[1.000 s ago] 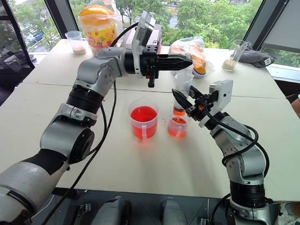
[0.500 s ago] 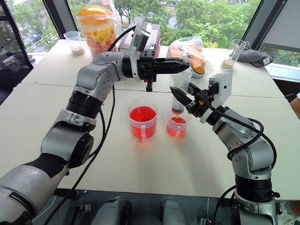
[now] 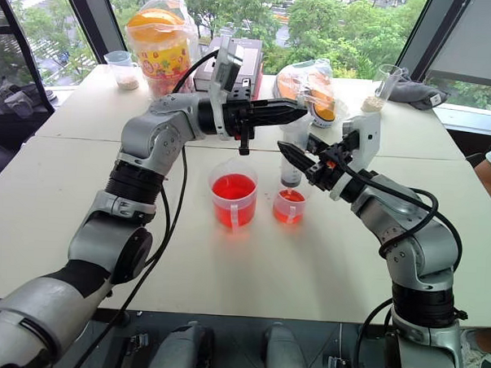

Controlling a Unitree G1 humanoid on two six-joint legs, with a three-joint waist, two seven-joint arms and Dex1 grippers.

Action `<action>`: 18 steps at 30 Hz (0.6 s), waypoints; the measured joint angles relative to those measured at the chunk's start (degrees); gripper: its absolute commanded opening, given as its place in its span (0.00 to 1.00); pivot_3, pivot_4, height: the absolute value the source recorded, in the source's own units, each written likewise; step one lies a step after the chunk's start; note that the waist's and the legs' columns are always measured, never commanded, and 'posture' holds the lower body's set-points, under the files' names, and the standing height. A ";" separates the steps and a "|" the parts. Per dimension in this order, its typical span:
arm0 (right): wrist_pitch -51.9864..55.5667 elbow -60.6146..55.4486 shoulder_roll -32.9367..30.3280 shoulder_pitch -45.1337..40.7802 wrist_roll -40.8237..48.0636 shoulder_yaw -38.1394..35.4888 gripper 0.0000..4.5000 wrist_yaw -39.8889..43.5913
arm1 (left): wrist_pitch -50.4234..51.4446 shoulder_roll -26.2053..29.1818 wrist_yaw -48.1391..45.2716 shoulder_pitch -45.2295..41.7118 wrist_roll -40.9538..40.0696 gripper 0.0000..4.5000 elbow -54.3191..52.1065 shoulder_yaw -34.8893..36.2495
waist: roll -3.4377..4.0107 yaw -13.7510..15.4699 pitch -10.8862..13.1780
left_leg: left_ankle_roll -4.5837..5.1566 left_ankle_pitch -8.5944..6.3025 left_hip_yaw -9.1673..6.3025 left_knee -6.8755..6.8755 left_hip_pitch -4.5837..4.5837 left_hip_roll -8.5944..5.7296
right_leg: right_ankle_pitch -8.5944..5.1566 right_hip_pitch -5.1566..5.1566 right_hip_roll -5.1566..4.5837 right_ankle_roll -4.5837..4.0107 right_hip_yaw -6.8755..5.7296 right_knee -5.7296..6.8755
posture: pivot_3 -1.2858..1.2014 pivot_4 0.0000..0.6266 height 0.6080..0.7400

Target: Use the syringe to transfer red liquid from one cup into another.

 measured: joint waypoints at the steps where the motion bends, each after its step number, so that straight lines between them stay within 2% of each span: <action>1: -0.04 -0.01 -0.04 0.01 0.06 -1.28 0.33 -0.05 | 1.01 0.38 -0.04 0.06 -0.61 0.31 -0.01 0.46 | 0.00 0.02 0.00 | 0.00 0.00 0.00 0.00 0.00 0.00 | 0.00 0.00 0.00 0.00 0.00 0.00 | 0.52 0.24 1.00; 5: -0.92 -2.04 -0.17 0.24 0.96 -2.70 0.33 0.43 | 4.04 2.71 1.72 1.85 -1.47 0.73 -1.18 1.05 | 0.00 -0.18 0.00 | 0.00 0.00 -0.02 -0.02 0.02 0.04 | 0.00 0.00 0.03 0.00 0.00 0.02 | 0.52 0.24 1.00; 14: -0.97 -2.43 -1.19 1.73 1.09 -2.69 0.33 0.91 | 8.88 13.20 6.59 7.40 -5.92 0.73 -11.01 8.25 | 0.01 -0.07 -0.01 | 0.00 0.00 0.01 0.00 0.05 0.04 | 0.00 0.01 -0.01 0.00 0.00 0.05 | 0.52 0.24 1.00; 18: 5.20 0.93 -4.88 -6.41 3.70 -4.27 0.33 -0.97 | 12.54 17.14 7.49 15.55 -7.24 0.73 -16.97 8.05 | 0.02 -0.05 0.00 | -0.01 0.00 0.07 0.06 0.04 0.02 | 0.01 0.02 -0.10 0.00 0.02 0.06 | 0.52 0.24 1.00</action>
